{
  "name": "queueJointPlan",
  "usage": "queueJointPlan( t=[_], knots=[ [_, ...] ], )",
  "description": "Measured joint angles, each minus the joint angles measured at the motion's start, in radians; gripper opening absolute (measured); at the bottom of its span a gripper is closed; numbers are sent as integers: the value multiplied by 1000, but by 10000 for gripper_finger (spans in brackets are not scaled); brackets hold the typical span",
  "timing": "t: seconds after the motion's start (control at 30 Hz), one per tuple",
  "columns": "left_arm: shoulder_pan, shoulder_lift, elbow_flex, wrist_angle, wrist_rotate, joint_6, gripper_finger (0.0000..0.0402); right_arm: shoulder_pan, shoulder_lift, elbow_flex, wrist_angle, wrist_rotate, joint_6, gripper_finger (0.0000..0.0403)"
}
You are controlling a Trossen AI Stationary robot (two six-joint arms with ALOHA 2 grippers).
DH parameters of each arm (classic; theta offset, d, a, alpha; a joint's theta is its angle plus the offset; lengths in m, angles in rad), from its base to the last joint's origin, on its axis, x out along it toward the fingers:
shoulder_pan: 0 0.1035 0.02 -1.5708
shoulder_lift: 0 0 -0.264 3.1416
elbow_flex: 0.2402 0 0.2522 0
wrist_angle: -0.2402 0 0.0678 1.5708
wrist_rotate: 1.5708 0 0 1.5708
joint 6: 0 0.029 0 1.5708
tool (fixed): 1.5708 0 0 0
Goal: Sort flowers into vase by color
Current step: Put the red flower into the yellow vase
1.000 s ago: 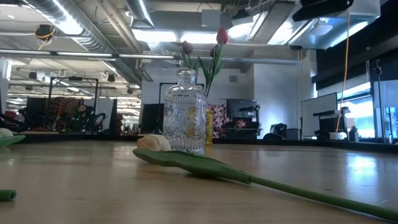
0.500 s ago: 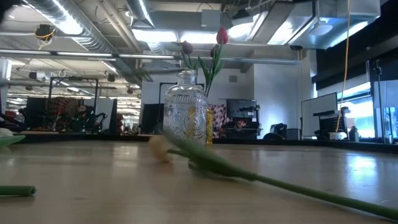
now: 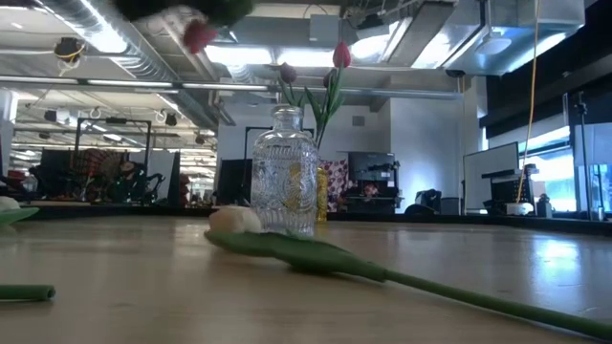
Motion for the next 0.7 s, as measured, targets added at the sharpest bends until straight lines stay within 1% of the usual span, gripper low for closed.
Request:
queueJointPlan(
  t=[0.1,0.17,0.23,0.3,0.37,0.47,0.57,0.7],
  knots=[
    [83,0,0,78,-188,191,2,-64,-33,37,-48,-17,98,319],
    [132,0,0,105,-284,327,2,-143,-61,52,-59,-73,124,319],
    [170,0,0,110,-332,441,1,-240,-87,64,-47,-161,122,319],
    [198,0,0,116,-332,528,1,-350,-103,73,-26,-285,85,319],
    [220,0,0,130,-335,579,1,-460,-108,75,17,-438,25,319],
    [236,4,0,213,-335,703,1,-580,-78,53,102,-652,-41,319],
    [235,6,0,337,-308,873,1,-640,-3,25,202,-804,-91,319],
    [219,6,0,489,-237,1029,1,-671,103,22,351,-941,-129,319]
  ],
)
